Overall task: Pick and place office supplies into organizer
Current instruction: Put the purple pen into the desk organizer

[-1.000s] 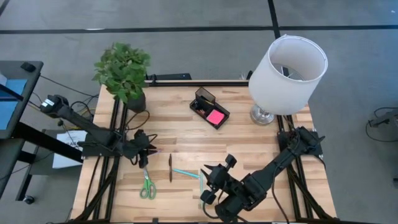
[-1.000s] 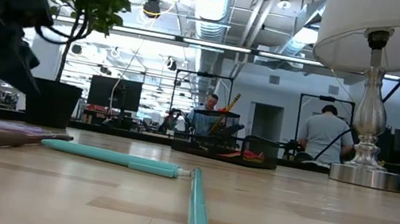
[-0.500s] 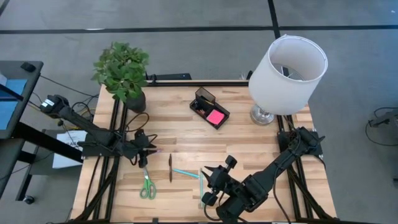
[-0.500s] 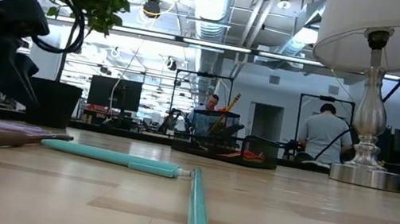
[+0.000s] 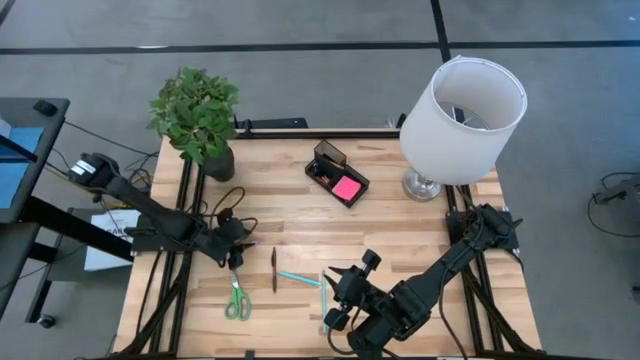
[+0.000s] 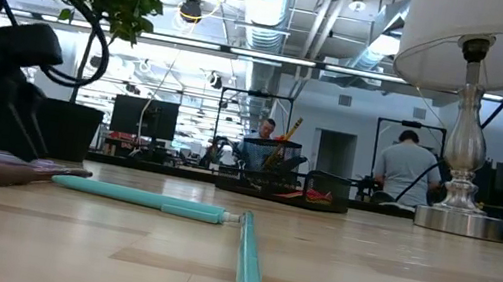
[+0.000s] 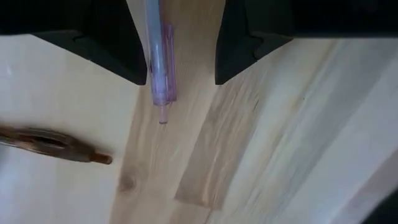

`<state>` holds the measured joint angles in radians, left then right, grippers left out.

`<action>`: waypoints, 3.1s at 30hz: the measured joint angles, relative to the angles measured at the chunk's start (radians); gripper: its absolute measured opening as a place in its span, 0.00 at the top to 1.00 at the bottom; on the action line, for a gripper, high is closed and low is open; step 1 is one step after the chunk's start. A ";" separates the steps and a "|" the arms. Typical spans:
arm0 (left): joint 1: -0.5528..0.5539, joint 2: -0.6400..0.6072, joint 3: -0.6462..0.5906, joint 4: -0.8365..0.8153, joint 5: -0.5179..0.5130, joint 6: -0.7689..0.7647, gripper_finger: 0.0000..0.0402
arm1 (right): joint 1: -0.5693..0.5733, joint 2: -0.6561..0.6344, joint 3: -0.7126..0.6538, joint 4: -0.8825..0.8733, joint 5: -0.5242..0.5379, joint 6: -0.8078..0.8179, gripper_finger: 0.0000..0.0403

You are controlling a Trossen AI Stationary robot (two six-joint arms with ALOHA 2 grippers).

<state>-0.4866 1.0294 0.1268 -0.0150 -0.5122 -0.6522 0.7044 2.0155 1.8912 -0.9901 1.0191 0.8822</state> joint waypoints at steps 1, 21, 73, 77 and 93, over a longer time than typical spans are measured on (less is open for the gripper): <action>0.000 0.030 0.000 0.024 0.001 -0.018 0.54 | 0.000 0.000 0.000 0.000 0.000 0.000 0.80; -0.206 0.507 0.007 0.298 -0.332 -0.371 0.54 | 0.012 0.000 0.000 -0.030 -0.001 0.000 0.80; 0.123 0.707 0.196 1.303 -0.393 0.395 0.93 | 0.026 0.000 0.000 -0.052 0.013 0.000 0.80; 0.259 0.706 0.240 1.533 -0.175 0.564 0.93 | 0.049 -0.002 0.000 -0.091 0.152 0.009 0.80; 0.696 0.724 0.766 1.063 0.288 0.757 0.93 | 0.127 -0.008 0.000 -0.349 0.288 0.330 0.80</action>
<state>0.2095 1.7533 0.8925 1.0478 -0.2240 0.1047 0.8318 2.0080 1.8908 -1.3394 1.3067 1.2123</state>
